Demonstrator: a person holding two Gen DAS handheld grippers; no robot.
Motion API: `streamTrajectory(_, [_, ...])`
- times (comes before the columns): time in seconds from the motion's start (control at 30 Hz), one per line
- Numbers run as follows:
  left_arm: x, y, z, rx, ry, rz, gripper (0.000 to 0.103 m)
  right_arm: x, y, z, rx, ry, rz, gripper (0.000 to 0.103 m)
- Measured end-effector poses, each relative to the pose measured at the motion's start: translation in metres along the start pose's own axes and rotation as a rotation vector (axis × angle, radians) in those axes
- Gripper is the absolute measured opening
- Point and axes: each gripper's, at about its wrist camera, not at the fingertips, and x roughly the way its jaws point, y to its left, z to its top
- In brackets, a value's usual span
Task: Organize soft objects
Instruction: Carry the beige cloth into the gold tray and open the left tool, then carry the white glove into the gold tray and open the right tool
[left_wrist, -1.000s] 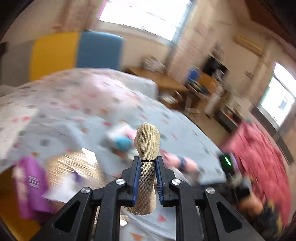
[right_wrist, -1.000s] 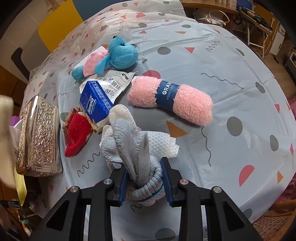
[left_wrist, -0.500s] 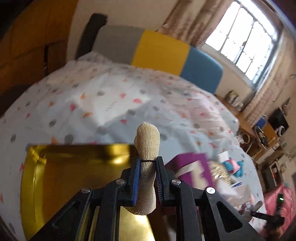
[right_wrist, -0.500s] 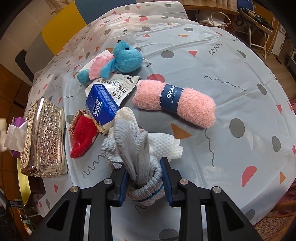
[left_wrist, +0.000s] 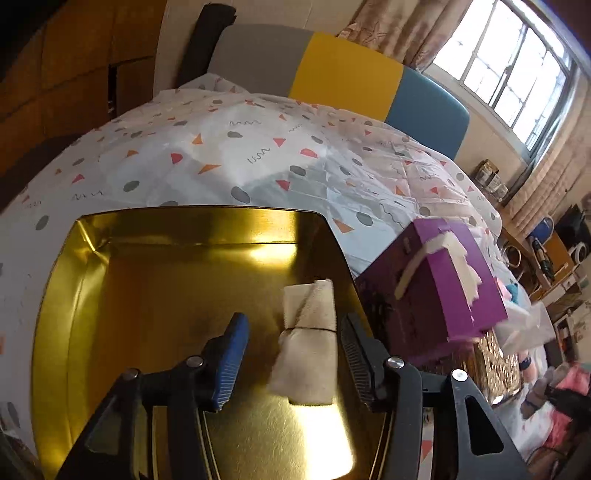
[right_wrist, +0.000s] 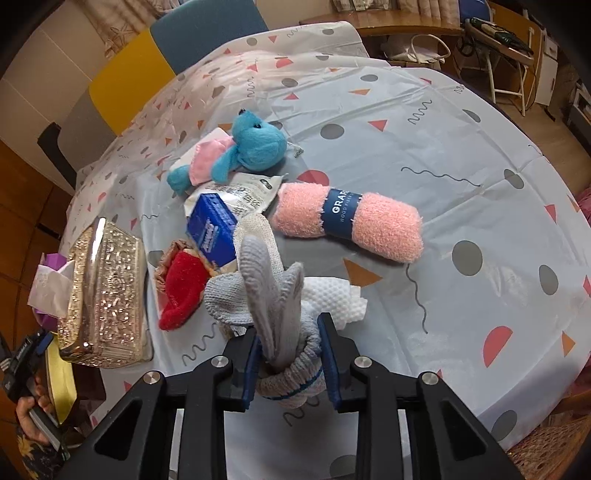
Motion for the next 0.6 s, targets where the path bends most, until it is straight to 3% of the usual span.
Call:
streamTrajectory(0.37, [-0.034,-0.010,-0.036,0.051,-0.008,0.027,0.060,-0.018,0.029,0.021,0.004,-0.091,0.050,0.028])
streamTrajectory(0.6, [-0.052,-0.006,-0.049,0.043,-0.036,0.048,0.065,-0.029,0.082,0.045,-0.058,-0.157,0.101,0.028])
